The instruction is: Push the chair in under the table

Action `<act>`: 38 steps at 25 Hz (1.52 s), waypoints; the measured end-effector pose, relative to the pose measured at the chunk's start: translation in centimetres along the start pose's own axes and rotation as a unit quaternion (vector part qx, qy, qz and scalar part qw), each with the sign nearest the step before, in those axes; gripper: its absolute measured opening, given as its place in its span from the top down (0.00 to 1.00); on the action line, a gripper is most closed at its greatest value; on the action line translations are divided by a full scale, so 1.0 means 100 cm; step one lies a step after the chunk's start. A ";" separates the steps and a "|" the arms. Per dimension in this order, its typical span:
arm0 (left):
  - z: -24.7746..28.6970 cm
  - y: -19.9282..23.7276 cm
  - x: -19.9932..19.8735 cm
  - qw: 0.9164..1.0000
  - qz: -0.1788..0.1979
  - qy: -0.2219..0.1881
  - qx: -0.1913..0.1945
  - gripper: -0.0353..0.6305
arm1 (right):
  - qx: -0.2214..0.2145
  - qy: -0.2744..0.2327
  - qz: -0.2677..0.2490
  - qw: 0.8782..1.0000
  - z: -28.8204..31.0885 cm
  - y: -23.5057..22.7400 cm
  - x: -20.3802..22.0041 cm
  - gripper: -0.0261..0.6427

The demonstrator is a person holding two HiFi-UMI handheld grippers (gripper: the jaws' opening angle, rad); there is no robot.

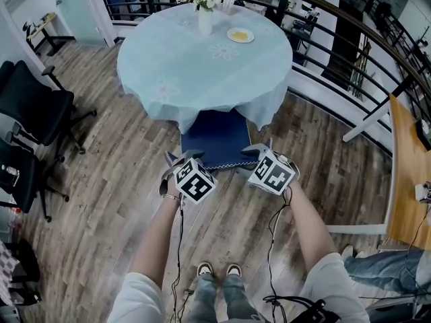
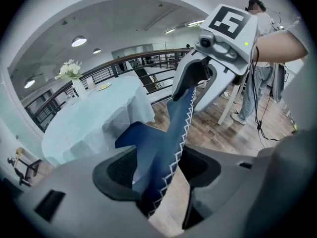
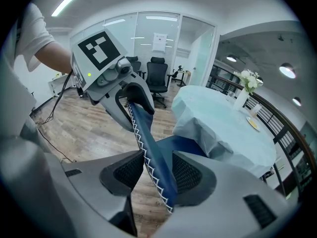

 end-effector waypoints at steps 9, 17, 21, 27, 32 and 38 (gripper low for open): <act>-0.002 -0.003 0.003 1.000 0.009 -0.001 -0.010 0.55 | 0.025 0.001 0.003 1.000 0.003 0.007 0.001 0.68; -0.056 -0.017 0.001 0.995 -0.068 -0.075 -0.010 0.55 | 0.060 -0.044 0.049 0.996 -0.033 0.025 -0.005 0.68; -0.078 -0.035 0.008 0.991 -0.101 -0.087 -0.014 0.61 | 0.083 -0.097 0.089 0.988 -0.051 0.046 -0.005 0.68; -0.111 -0.069 0.023 0.979 -0.152 -0.126 -0.050 0.83 | 0.105 -0.161 0.143 0.971 -0.061 0.096 -0.002 0.68; -0.139 -0.100 0.031 0.965 -0.198 -0.163 -0.047 0.91 | 0.118 -0.209 0.185 0.953 -0.067 0.139 0.001 0.70; -0.161 -0.132 0.048 0.953 -0.238 -0.178 -0.059 0.94 | 0.172 -0.245 0.240 0.923 -0.079 0.178 0.003 0.85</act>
Point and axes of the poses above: the fingertips, and each gripper's own axes: z forward along the fingers, y to its left, x out of its underside, the point moved 10 cm from there along -z, backward along the fingers, and after that the axes turned 6 degrees about -x, right-handed, at the moved point
